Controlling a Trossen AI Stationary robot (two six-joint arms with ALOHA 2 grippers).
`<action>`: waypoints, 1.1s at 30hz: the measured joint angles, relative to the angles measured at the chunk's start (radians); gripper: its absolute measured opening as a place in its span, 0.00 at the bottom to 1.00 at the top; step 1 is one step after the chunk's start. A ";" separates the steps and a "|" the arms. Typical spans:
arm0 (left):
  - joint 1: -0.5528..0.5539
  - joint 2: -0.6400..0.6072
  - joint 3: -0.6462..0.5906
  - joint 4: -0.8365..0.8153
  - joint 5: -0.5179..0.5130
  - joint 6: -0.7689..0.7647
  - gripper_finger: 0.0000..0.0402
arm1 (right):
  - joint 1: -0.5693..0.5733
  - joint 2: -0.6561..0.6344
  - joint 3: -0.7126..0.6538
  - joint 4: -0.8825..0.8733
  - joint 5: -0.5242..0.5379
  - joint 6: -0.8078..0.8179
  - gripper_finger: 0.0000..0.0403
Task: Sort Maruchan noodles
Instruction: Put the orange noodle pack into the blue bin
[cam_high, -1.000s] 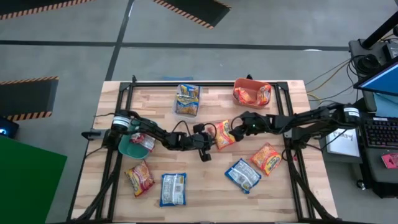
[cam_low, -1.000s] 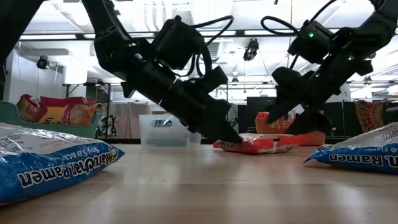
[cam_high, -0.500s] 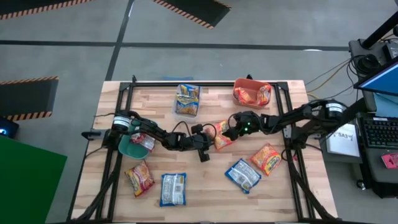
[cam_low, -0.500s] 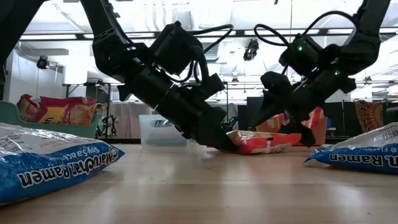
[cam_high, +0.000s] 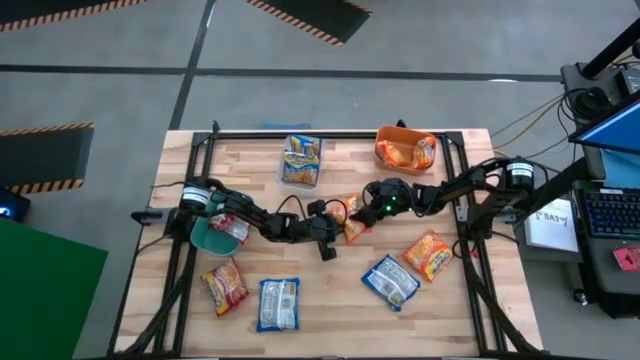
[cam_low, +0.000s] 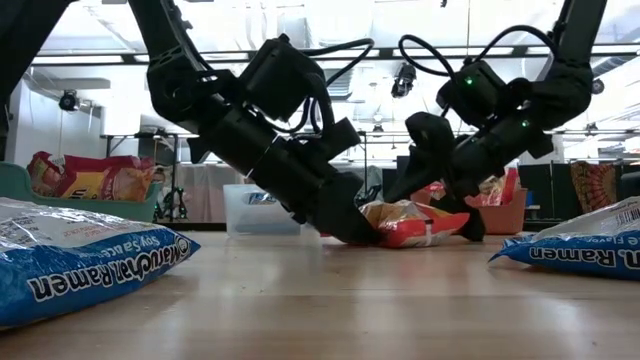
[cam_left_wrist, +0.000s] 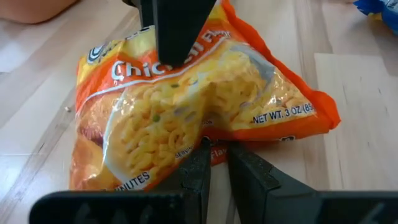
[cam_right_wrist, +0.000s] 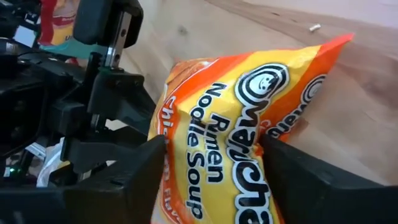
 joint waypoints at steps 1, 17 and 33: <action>0.000 0.000 0.000 0.003 0.000 0.000 0.10 | 0.000 -0.001 0.002 0.000 0.000 -0.002 0.59; 0.000 -0.001 0.000 0.006 -0.002 -0.002 0.10 | -0.001 -0.004 0.003 0.005 -0.001 -0.052 0.19; -0.003 -0.222 -0.026 -0.191 -0.004 0.122 0.10 | -0.011 -0.193 0.007 -0.071 0.000 -0.124 0.14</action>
